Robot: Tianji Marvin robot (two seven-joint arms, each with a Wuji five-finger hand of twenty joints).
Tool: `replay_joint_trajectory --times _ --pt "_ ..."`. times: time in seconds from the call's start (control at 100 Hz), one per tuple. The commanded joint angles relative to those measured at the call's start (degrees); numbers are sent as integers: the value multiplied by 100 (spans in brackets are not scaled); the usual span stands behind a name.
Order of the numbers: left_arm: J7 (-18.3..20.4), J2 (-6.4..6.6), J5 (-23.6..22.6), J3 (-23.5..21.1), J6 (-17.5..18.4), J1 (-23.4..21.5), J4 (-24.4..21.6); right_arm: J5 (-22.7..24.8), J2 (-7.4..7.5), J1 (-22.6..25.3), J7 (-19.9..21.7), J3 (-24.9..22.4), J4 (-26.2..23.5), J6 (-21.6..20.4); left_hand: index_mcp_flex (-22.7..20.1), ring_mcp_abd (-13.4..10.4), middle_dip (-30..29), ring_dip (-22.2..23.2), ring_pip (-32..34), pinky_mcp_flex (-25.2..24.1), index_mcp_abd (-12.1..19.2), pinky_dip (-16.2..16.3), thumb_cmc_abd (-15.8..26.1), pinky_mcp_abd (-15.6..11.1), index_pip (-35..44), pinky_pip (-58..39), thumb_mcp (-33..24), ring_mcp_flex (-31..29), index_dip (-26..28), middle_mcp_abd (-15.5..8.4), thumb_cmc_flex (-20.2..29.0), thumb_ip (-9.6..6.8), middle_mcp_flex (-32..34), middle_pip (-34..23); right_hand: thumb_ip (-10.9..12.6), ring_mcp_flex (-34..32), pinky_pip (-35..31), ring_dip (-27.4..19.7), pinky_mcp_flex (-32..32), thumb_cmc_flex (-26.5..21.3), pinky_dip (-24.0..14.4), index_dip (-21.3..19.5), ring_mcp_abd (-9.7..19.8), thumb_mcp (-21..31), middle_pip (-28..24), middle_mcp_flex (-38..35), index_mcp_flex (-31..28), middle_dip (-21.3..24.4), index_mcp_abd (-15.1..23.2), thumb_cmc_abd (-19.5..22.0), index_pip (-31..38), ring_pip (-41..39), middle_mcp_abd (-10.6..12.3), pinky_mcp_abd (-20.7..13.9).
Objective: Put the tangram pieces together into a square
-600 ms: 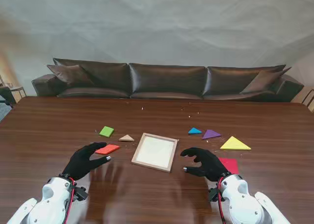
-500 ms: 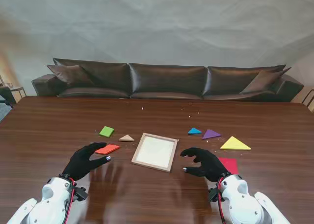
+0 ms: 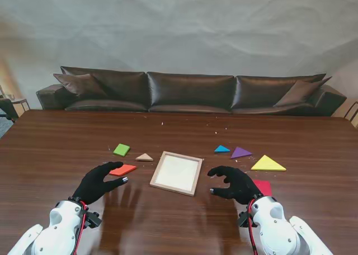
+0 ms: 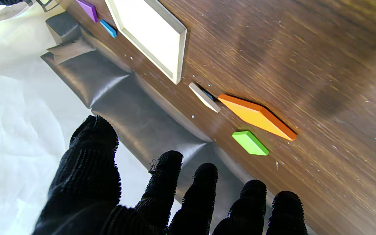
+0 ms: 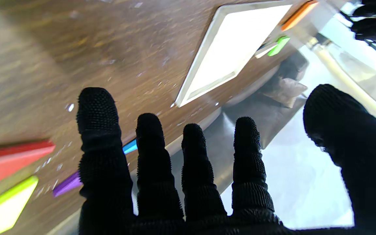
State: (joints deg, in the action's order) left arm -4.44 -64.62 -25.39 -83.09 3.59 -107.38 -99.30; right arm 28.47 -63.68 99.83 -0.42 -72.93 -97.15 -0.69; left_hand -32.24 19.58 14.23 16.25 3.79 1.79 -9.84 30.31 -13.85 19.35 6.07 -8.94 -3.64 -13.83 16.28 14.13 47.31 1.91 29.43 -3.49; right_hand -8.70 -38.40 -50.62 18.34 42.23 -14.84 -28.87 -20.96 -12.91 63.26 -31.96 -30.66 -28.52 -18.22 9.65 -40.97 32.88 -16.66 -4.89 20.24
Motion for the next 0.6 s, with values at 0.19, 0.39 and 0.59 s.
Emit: replay_joint_trajectory --times 0.19,0.39,0.59 --pt "402 41 69 69 2 276 31 913 52 -35 114 -255 -398 897 40 -88 -43 -35 -69 -97 120 -38 178 -151 -24 74 145 54 -28 -118 80 -118 -39 46 -19 -261 -636 357 -2360 158 -146 72 204 204 -91 1 -308 -18 -115 -437 155 -635 -68 -304" --pt "489 61 79 210 50 492 171 1825 179 -118 539 -443 -378 1300 25 -85 -41 -34 -66 -95 103 -36 180 -151 -20 71 149 45 -26 -114 79 -118 -21 42 -100 -390 -959 732 -2267 -10 -245 -37 272 466 -278 -12 -500 -220 -244 -930 190 -1384 -147 -401" --pt "525 63 157 315 104 673 314 2560 261 -297 832 -418 -205 1733 19 -89 -40 -34 -66 -97 111 -33 187 -162 -19 69 153 40 -26 -111 79 -116 -15 43 -213 -497 -1173 967 -2129 -138 -302 -74 324 726 -415 30 -312 -378 -370 -1518 87 -1897 -156 -454"
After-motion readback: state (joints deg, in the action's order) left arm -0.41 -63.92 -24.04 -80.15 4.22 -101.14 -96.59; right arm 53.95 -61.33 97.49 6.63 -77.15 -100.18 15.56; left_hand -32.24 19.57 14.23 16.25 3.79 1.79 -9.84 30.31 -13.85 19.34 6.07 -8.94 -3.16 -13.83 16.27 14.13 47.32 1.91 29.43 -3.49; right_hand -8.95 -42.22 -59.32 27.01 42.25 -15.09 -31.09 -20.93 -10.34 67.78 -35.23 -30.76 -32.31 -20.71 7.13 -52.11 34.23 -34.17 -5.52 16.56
